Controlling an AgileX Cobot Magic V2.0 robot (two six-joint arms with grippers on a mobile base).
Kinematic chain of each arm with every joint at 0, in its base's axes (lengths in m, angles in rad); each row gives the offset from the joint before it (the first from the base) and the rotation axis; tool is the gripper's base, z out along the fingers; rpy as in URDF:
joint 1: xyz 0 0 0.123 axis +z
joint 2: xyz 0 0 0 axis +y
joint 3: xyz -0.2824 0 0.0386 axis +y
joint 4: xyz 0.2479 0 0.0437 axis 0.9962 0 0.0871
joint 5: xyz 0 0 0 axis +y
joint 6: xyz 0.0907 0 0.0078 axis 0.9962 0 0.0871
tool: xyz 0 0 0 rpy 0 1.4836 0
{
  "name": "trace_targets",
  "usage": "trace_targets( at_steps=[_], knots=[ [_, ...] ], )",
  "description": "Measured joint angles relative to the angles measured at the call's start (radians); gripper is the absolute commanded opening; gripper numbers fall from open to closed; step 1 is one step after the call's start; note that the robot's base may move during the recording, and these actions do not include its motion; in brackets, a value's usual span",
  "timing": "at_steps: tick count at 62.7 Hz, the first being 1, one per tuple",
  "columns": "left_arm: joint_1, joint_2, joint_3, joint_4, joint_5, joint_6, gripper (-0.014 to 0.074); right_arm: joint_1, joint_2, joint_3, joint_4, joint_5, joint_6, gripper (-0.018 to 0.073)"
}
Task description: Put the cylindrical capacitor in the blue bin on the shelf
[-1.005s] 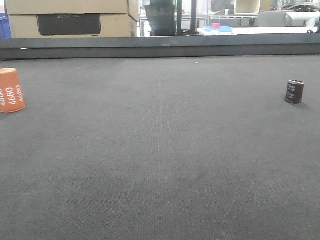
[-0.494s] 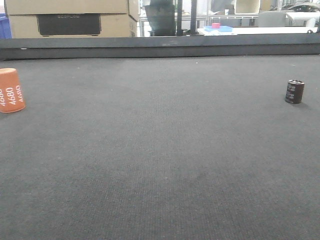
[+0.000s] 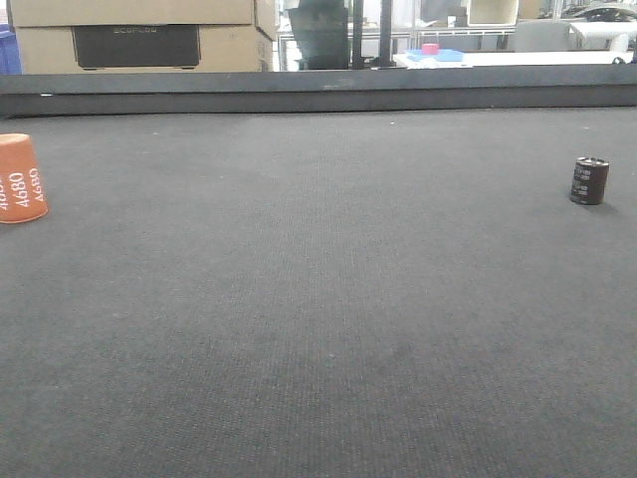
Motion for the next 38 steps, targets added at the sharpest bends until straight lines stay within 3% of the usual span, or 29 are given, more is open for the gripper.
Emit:
trace_targets(
  at_steps=[17,31,38],
  knots=[
    [0.0,0.158,-0.213,0.004,0.148,0.0,-0.0111,0.0,0.087,-0.222,0.001,0.13,0.0,-0.0163],
    [0.0,0.481,-0.441,0.004,0.189,0.0,-0.0111,0.0,0.393,-0.356,0.001,0.16,0.0,-0.0163],
    [0.0,0.678,-0.582,0.004,0.285,0.0,-0.0111,0.0,0.607,-0.431,0.001,0.211,0.0,-0.0163]
  ],
)
